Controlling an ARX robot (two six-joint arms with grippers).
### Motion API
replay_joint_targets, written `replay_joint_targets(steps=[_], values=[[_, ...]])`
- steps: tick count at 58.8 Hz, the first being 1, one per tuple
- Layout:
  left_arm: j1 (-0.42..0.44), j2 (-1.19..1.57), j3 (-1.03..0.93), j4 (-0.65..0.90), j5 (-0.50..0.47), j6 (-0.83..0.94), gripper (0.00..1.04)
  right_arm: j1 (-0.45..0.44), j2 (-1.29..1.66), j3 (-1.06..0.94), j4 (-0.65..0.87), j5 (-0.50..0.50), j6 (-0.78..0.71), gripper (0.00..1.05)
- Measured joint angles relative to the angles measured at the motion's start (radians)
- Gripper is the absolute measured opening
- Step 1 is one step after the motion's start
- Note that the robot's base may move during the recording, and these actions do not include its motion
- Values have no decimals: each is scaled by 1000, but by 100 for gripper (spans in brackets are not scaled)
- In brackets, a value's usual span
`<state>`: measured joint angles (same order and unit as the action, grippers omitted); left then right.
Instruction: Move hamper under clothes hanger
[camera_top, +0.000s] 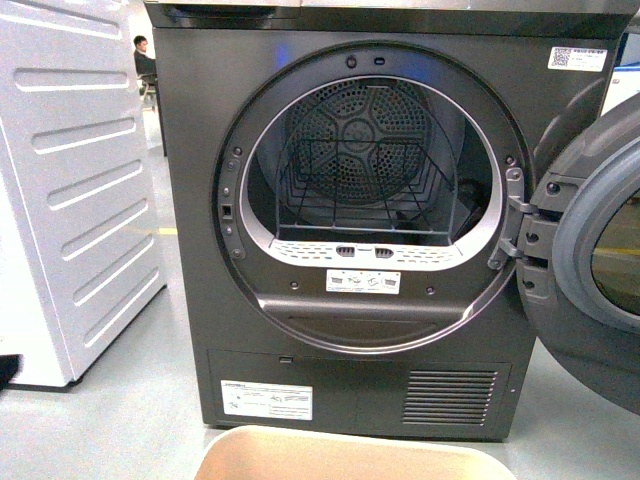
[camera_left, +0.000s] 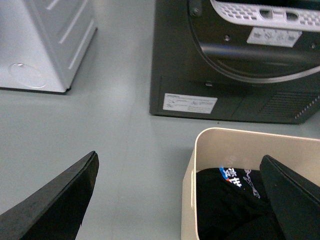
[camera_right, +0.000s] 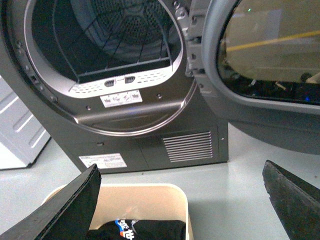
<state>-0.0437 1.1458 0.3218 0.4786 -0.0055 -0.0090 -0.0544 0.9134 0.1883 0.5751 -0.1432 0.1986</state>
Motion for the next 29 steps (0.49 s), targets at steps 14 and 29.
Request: replay_joint_targets(steps=[14,29], values=[[-72,607,307,-89,-103,66,98,90,716,207,210,63,-7,97],[-116,818,343,-52,-61,35,98,151,1104,366,177,138,-90,97]])
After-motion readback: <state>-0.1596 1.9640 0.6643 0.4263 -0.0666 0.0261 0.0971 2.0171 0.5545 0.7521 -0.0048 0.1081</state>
